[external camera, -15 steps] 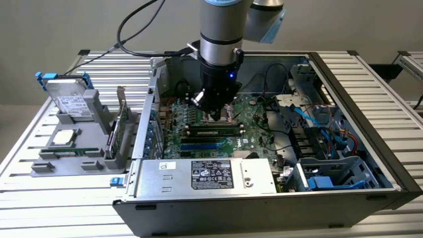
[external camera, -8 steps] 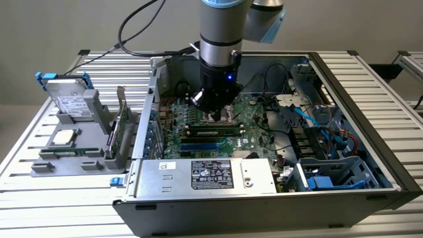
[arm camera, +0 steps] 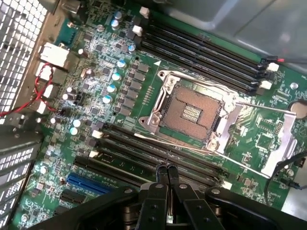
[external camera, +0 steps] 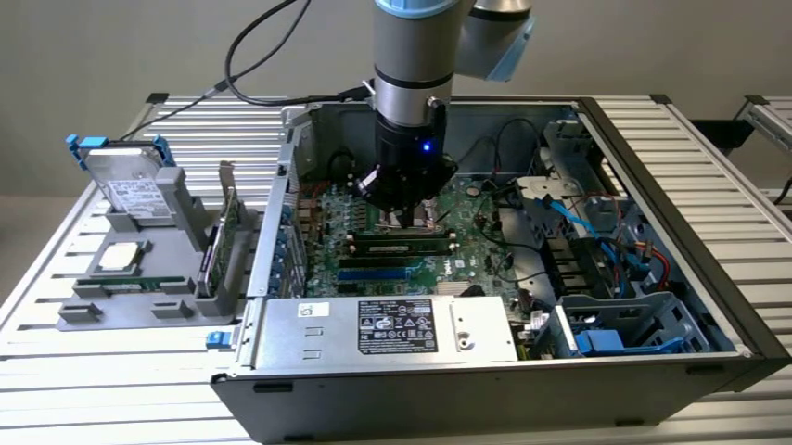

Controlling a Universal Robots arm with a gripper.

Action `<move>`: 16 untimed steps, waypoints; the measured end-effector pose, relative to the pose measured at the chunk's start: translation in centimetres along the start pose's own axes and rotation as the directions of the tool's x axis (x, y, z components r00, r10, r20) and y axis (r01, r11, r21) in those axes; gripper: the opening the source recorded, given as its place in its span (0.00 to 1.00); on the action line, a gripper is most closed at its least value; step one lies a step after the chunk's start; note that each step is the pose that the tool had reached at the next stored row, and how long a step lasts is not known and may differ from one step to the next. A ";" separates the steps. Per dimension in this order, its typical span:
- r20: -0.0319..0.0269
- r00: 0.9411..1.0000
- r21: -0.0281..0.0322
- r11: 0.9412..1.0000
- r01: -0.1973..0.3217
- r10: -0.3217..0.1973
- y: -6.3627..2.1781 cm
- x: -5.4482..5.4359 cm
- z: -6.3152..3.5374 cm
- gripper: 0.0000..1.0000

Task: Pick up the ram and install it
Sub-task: 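Press down the ram until it locks into place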

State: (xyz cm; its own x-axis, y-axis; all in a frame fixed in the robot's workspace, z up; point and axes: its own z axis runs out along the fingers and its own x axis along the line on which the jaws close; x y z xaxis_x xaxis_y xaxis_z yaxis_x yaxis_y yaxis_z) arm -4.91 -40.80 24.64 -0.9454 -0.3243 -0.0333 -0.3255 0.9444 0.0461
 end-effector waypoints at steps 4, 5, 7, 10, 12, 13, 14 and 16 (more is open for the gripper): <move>0.003 0.997 0.002 0.997 -0.072 0.072 0.00 0.0 0.08 0.10; 0.004 0.996 0.003 0.996 -0.090 0.090 -0.01 0.0 0.10 0.10; 0.006 0.992 0.004 0.992 -0.126 0.126 -0.01 0.0 0.14 0.10; 0.009 0.984 0.005 0.984 -0.180 0.180 -0.01 0.0 0.17 0.10; 0.011 0.977 0.006 0.977 -0.213 0.213 -0.01 0.0 0.19 0.10; 0.011 0.973 0.006 0.974 -0.229 0.228 -0.01 0.0 0.19 0.10; 0.011 0.970 0.007 0.970 -0.242 0.242 -0.01 0.0 0.19 0.10; 0.008 0.964 0.007 0.964 -0.267 0.266 -0.01 0.0 0.20 0.10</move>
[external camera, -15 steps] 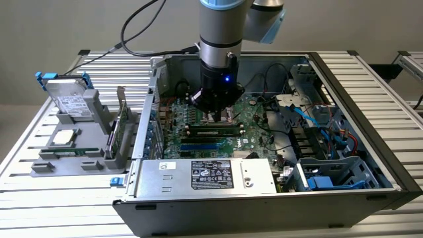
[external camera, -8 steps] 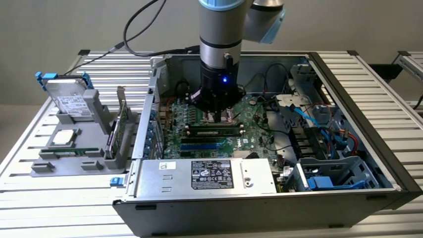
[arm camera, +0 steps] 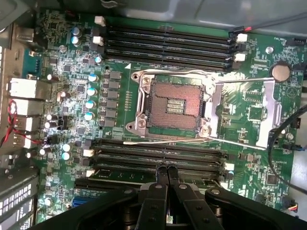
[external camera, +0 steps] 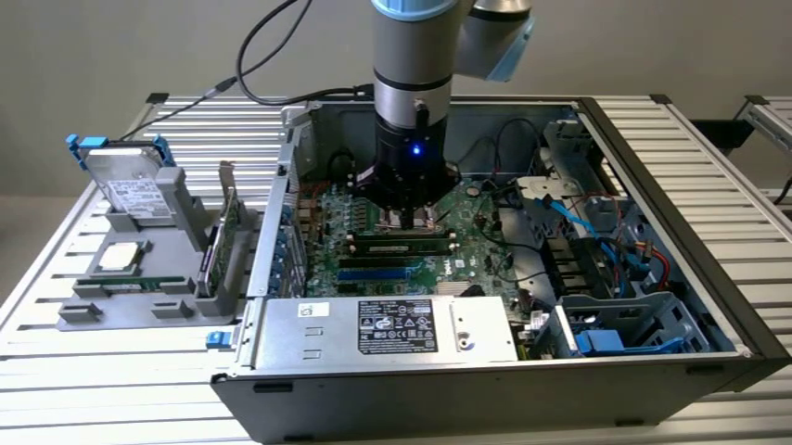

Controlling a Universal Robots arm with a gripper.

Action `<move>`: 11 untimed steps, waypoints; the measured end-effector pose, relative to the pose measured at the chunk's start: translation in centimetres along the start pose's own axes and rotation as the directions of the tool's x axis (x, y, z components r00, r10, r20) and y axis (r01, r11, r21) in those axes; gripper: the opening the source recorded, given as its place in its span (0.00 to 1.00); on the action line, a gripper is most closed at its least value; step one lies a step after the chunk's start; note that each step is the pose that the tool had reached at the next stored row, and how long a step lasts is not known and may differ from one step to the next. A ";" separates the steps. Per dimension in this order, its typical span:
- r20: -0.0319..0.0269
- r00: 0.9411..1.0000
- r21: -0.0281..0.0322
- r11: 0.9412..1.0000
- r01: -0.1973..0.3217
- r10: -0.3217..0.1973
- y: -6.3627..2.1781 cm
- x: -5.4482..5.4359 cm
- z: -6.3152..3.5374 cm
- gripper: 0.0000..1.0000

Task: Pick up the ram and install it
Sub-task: 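Press down the ram until it locks into place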

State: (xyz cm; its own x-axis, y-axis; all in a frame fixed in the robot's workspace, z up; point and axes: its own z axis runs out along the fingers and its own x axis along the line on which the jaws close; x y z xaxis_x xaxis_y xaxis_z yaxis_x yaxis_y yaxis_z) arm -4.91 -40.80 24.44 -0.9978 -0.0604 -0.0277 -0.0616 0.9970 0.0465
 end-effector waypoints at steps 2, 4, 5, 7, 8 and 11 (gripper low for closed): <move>-0.010 1.000 0.001 1.000 -0.018 0.018 0.00 0.0 0.01 0.10; -0.018 0.999 0.004 0.999 -0.036 0.036 0.00 0.0 0.00 0.10; -0.019 0.999 0.006 0.999 -0.045 0.045 0.00 0.0 0.01 0.10; -0.019 0.998 0.013 0.998 -0.061 0.061 0.00 0.0 0.00 0.10; -0.019 0.997 0.017 0.998 -0.068 0.069 0.00 0.0 0.00 0.10; -0.018 0.996 0.024 0.996 -0.091 0.091 -0.03 0.0 0.00 0.10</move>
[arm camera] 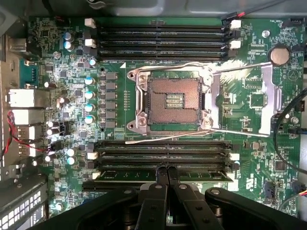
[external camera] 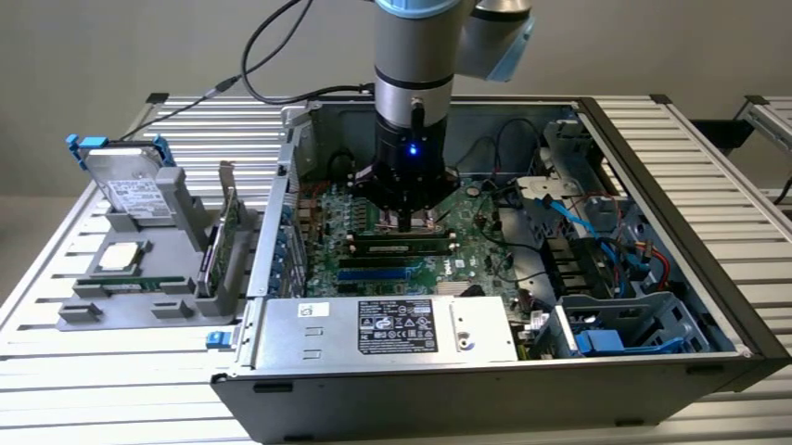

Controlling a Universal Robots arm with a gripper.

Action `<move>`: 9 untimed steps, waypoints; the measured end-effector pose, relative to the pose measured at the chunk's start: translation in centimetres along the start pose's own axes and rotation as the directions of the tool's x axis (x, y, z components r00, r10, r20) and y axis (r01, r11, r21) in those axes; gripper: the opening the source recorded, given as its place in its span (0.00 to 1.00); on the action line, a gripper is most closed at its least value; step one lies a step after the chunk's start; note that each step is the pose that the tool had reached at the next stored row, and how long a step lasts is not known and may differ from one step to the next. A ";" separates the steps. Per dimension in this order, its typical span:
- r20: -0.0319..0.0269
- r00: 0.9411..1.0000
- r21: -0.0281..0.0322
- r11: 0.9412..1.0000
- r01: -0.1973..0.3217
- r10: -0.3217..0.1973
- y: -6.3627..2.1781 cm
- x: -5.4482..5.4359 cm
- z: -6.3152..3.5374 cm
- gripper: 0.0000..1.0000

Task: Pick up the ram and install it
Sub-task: 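Press down the ram until it locks into place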

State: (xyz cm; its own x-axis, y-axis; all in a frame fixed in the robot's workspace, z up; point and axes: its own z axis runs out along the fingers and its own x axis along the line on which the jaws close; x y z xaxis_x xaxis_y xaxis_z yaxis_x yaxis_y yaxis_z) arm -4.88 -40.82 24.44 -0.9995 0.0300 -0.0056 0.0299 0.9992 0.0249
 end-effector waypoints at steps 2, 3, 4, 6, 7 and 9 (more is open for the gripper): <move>-0.001 1.000 0.001 1.000 -0.007 0.007 -0.21 0.0 -0.01 0.10; -0.001 1.000 0.001 1.000 -0.008 0.008 -0.43 0.0 -0.01 0.10; -0.002 1.000 0.001 1.000 -0.008 0.008 -0.73 -0.1 -0.02 0.10; -0.002 1.000 0.001 1.000 -0.008 0.008 -1.34 -0.1 -0.03 0.10; -0.002 1.000 0.000 1.000 -0.008 0.008 -1.58 -0.1 -0.04 0.10; -0.002 1.000 -0.001 1.000 -0.008 0.008 -1.88 -0.1 -0.05 0.10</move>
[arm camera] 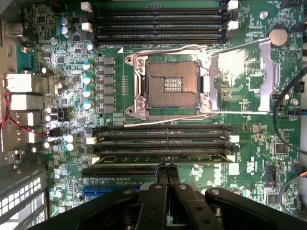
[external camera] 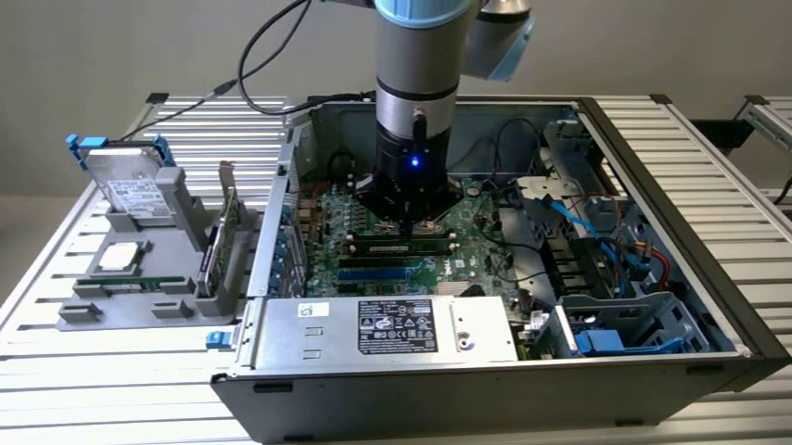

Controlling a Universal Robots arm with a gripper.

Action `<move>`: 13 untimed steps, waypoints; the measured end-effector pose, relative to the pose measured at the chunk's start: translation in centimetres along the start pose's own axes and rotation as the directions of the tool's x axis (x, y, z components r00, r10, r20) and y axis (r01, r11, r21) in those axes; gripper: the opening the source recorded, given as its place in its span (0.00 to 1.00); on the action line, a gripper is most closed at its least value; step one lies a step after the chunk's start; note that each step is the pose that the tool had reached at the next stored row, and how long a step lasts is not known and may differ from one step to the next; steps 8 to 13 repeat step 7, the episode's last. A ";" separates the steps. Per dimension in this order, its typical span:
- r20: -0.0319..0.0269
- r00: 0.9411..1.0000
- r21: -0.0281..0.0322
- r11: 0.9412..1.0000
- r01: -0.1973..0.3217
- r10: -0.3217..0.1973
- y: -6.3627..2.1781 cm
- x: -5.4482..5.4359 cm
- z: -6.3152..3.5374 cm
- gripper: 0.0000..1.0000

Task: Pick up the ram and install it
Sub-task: 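Press down the ram until it locks into place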

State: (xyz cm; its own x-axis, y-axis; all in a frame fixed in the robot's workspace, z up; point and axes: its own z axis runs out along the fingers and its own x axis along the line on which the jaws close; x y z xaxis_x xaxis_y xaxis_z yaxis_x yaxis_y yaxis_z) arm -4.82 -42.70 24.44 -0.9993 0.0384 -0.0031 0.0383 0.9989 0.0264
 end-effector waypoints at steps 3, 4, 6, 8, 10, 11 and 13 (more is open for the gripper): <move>0.000 1.000 -0.001 1.000 0.000 0.000 0.00 0.0 0.00 0.10; 0.000 1.000 -0.001 1.000 0.000 0.000 0.00 0.0 0.00 0.10; 0.000 1.000 -0.001 1.000 0.000 0.000 0.00 0.0 0.00 0.10; 0.000 1.000 -0.001 1.000 0.000 0.000 0.00 0.0 0.00 0.10; 0.000 1.000 -0.001 1.000 0.000 0.000 0.00 0.0 0.00 0.10; 0.000 1.000 -0.001 1.000 0.000 0.000 0.00 0.0 0.00 0.10; 0.000 1.000 -0.001 1.000 0.000 0.000 0.00 0.0 0.00 0.10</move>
